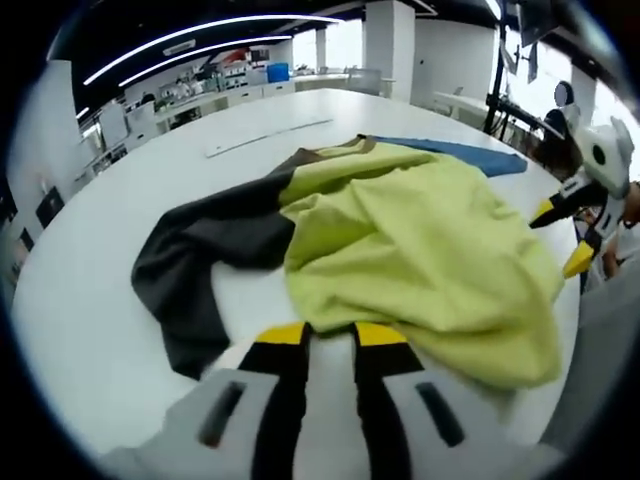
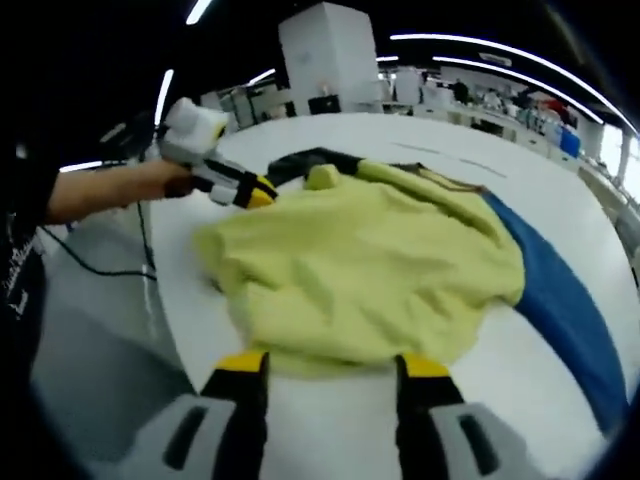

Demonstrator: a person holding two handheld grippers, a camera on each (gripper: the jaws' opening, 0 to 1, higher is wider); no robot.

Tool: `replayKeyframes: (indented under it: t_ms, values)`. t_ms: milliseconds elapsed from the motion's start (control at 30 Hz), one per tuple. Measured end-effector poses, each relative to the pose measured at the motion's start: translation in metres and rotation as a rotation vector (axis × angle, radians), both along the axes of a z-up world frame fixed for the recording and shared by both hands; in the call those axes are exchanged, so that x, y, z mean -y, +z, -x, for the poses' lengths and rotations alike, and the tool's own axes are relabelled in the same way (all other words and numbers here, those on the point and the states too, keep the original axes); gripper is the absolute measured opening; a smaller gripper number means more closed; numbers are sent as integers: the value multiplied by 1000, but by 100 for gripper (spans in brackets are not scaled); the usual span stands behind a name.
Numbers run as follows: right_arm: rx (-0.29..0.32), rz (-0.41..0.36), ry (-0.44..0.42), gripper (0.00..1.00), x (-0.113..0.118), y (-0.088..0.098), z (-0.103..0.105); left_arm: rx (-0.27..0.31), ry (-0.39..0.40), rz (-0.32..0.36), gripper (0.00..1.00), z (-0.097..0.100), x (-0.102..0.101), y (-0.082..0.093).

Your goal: Fold the garment on the visible template until the final outline fits inside the template.

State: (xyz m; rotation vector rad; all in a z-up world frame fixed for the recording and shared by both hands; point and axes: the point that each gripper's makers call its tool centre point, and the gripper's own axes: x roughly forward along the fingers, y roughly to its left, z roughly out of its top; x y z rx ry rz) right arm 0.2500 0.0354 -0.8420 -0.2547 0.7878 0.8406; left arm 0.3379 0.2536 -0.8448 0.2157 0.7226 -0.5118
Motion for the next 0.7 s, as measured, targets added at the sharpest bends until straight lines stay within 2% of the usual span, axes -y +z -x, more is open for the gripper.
replayKeyframes:
  t_ms: [133, 267, 367, 500, 700]
  values:
    - [34, 5, 12, 45, -1, 4, -4, 20, -14, -7, 14, -1, 3, 4]
    - [52, 2, 3, 43, -1, 6, -10, 41, -19, 25, 12, -3, 8, 11]
    - [68, 54, 23, 42, 1, 0, -12, 55, -35, 22, 13, -6, 11, 15]
    - [82, 30, 22, 42, -3, 5, -15, 78, -69, 16, 13, -11, 22, 22]
    - [79, 75, 52, 39, -4, -5, -21, 88, -126, -18, 12, -20, 36, 18]
